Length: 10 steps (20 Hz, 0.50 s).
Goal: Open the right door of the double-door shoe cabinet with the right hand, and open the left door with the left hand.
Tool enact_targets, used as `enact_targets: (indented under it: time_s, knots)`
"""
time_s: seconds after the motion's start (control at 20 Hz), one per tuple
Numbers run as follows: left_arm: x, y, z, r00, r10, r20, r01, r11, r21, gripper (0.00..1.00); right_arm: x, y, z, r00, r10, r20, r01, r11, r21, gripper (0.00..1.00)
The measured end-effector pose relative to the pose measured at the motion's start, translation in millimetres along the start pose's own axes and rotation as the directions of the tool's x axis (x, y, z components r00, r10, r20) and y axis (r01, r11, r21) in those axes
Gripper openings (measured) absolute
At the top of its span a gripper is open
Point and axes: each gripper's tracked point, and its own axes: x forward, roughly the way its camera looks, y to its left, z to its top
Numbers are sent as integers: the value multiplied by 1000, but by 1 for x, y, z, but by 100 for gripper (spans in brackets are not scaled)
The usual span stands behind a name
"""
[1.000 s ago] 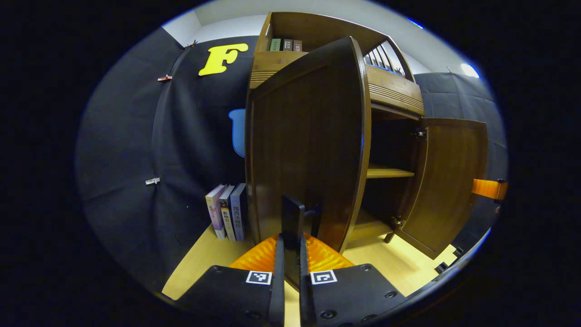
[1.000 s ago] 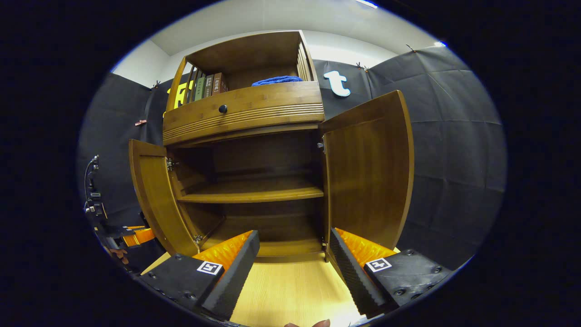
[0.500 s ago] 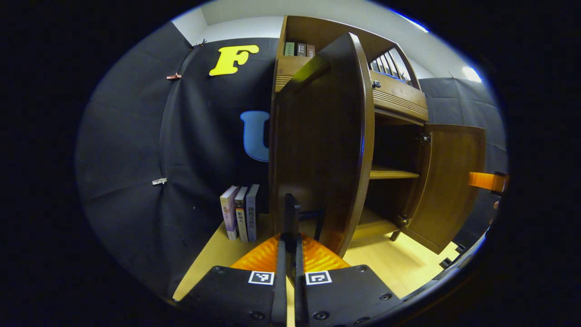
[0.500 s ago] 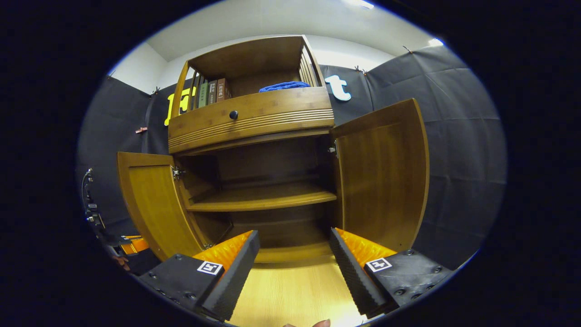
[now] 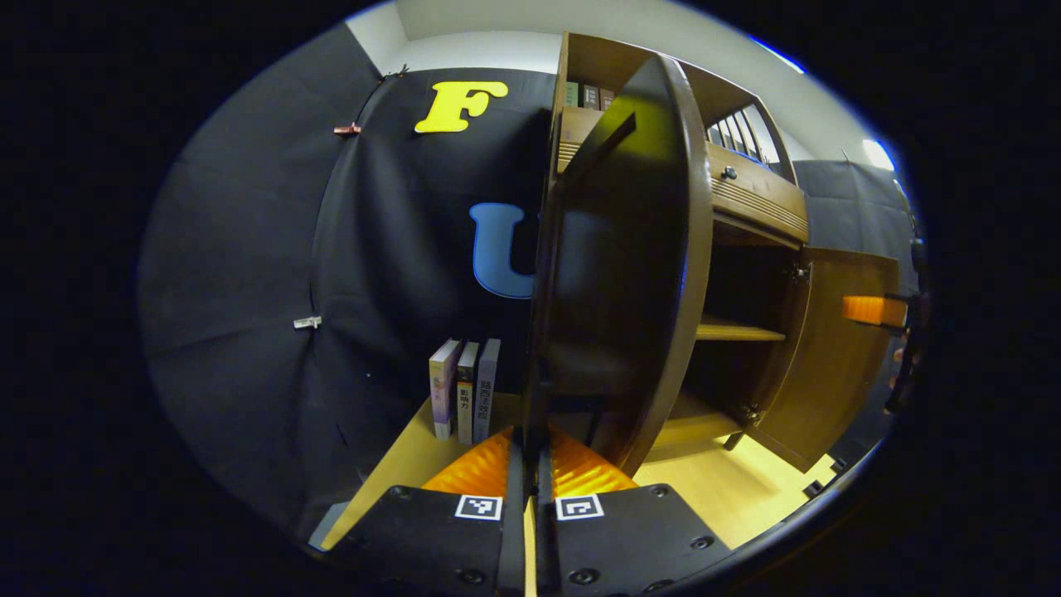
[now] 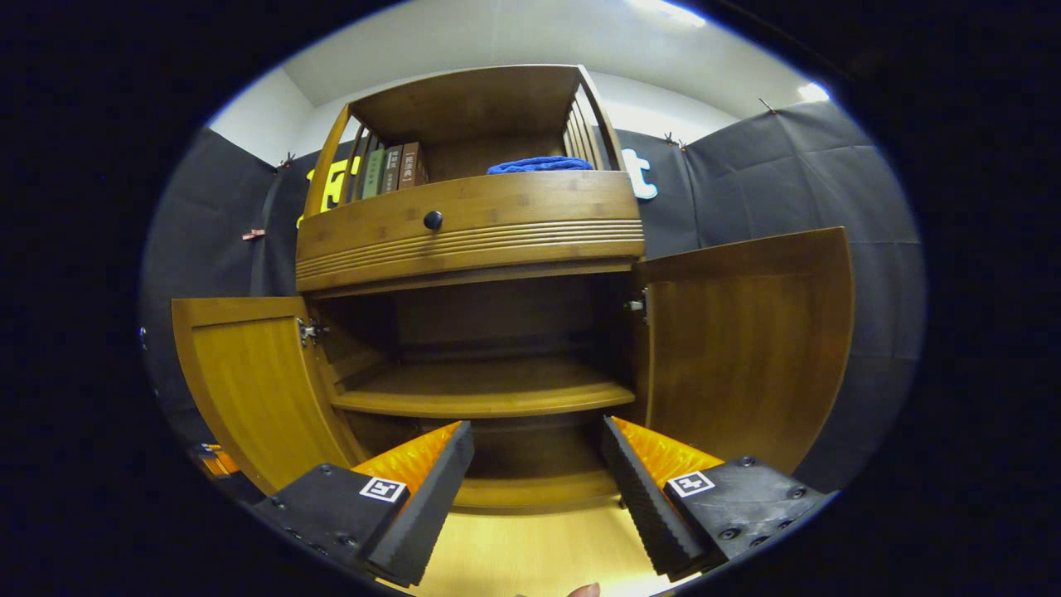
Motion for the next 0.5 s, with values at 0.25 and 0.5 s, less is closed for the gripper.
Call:
enact_targets:
  time_s: [0.25,0.5]
  knots:
    - [-24,-1,8,998,51,36,-53,996,66,9,-4,19,3,999,49,-8,-49,998,-24,98]
    - [-71,-8,23,992,83,98,-88,995,49,11,-12,26,2,998,65,-15,-65,997,-34,99]
